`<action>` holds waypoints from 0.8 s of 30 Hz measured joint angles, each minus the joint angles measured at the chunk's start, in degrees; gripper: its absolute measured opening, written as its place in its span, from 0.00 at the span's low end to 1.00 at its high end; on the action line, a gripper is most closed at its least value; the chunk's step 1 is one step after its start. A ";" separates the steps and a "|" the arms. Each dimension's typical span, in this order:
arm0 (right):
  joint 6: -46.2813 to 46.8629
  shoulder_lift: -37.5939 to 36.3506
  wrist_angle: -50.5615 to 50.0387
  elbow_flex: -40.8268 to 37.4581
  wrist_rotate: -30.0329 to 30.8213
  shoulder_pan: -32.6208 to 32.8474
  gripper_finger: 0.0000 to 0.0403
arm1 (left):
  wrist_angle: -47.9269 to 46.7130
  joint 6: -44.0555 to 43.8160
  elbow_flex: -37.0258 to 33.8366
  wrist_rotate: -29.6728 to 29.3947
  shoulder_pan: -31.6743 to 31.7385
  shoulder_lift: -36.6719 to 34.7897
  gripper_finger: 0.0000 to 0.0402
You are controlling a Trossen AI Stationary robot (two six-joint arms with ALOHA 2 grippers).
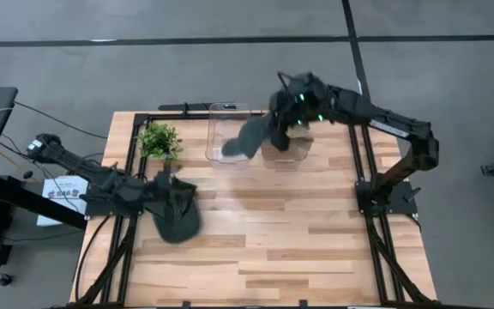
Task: Pick & Place hat
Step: Put the right blue cap into the left transparent bin
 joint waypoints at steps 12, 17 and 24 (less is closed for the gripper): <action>-9.35 26.64 -7.34 28.10 -12.48 -12.42 0.04 | 0.32 0.00 -4.89 0.57 12.49 -11.16 0.25; -8.53 33.84 -9.62 34.92 -13.15 -13.65 0.04 | 1.24 -0.79 -4.89 0.55 13.38 -9.79 0.25; -9.63 34.95 -12.52 34.31 -13.90 -15.23 0.04 | 2.77 -2.14 -4.87 0.54 13.41 -8.36 0.25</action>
